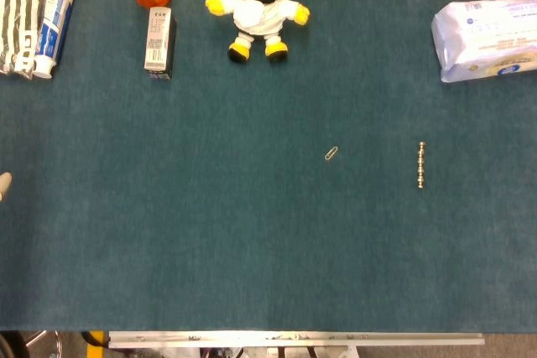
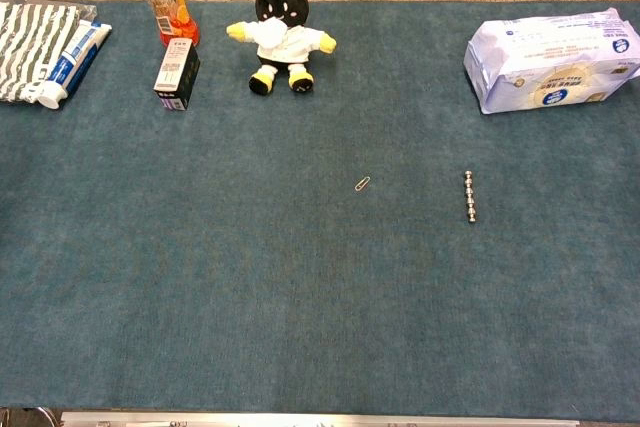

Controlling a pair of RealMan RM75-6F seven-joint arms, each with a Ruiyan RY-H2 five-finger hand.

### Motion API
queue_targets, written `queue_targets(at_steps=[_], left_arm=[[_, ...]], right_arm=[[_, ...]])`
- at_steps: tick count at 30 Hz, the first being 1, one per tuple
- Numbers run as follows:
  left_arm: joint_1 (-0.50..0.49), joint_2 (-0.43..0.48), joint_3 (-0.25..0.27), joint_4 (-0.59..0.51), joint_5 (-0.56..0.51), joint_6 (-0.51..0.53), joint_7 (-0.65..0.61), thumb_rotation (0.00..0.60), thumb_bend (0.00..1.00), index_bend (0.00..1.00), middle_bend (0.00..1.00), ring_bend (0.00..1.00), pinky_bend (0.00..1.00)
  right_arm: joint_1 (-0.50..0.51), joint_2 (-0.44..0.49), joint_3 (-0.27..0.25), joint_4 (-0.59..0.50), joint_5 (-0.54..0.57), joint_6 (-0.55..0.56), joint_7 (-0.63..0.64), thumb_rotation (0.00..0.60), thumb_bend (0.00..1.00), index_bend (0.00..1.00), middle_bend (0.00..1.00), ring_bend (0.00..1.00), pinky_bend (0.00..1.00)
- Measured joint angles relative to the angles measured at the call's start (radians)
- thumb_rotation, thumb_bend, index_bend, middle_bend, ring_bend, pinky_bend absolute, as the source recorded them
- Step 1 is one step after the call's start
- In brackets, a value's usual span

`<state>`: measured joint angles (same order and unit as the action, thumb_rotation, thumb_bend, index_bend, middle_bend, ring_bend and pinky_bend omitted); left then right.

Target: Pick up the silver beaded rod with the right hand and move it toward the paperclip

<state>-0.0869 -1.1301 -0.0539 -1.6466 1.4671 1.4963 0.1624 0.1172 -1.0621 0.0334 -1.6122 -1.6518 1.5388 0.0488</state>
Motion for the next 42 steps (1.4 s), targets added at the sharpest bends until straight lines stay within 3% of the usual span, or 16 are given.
queue_targets(at_steps=[7,10,13,15,18,21,30,42], left_arm=[[0.006,-0.001,0.003,0.005,0.003,0.009,-0.007,0.600,0.16,0.00,0.00,0.00,0.00],[0.010,0.001,0.003,0.005,0.007,0.016,-0.012,0.600,0.16,0.00,0.00,0.00,0.00],[0.011,0.002,0.005,0.004,0.009,0.016,-0.012,0.600,0.16,0.00,0.00,0.00,0.00],[0.012,0.003,0.005,0.002,0.008,0.019,-0.011,0.600,0.16,0.00,0.00,0.00,0.00],[0.015,0.003,0.004,-0.001,0.008,0.024,-0.010,0.600,0.16,0.00,0.00,0.00,0.00],[0.019,0.004,0.005,-0.002,0.008,0.028,-0.011,0.600,0.16,0.00,0.00,0.00,0.00],[0.025,0.005,0.006,-0.005,0.003,0.029,-0.010,0.600,0.16,0.00,0.00,0.00,0.00],[0.036,-0.001,0.008,0.012,-0.010,0.031,-0.020,0.600,0.16,0.00,0.00,0.00,0.00]], right_arm=[[0.021,0.011,0.002,-0.013,-0.025,-0.015,0.008,0.600,0.08,0.13,0.26,0.21,0.21],[0.041,0.019,0.001,-0.023,-0.054,-0.031,0.010,0.600,0.08,0.13,0.27,0.23,0.28],[0.071,0.027,-0.002,-0.036,-0.082,-0.067,-0.006,0.600,0.08,0.15,0.36,0.38,0.50],[0.097,0.032,-0.004,-0.046,-0.103,-0.101,-0.021,0.600,0.08,0.18,0.49,0.54,0.70],[0.142,0.036,-0.004,-0.058,-0.131,-0.157,-0.038,0.600,0.08,0.24,0.66,0.71,0.87],[0.189,0.035,-0.004,-0.065,-0.151,-0.219,-0.055,0.600,0.08,0.30,0.75,0.80,0.98],[0.314,-0.031,-0.002,-0.038,-0.161,-0.392,-0.092,0.600,0.14,0.42,0.88,0.95,1.00],[0.403,-0.146,-0.029,0.066,-0.153,-0.497,-0.133,0.600,0.17,0.44,0.89,0.97,1.00]])
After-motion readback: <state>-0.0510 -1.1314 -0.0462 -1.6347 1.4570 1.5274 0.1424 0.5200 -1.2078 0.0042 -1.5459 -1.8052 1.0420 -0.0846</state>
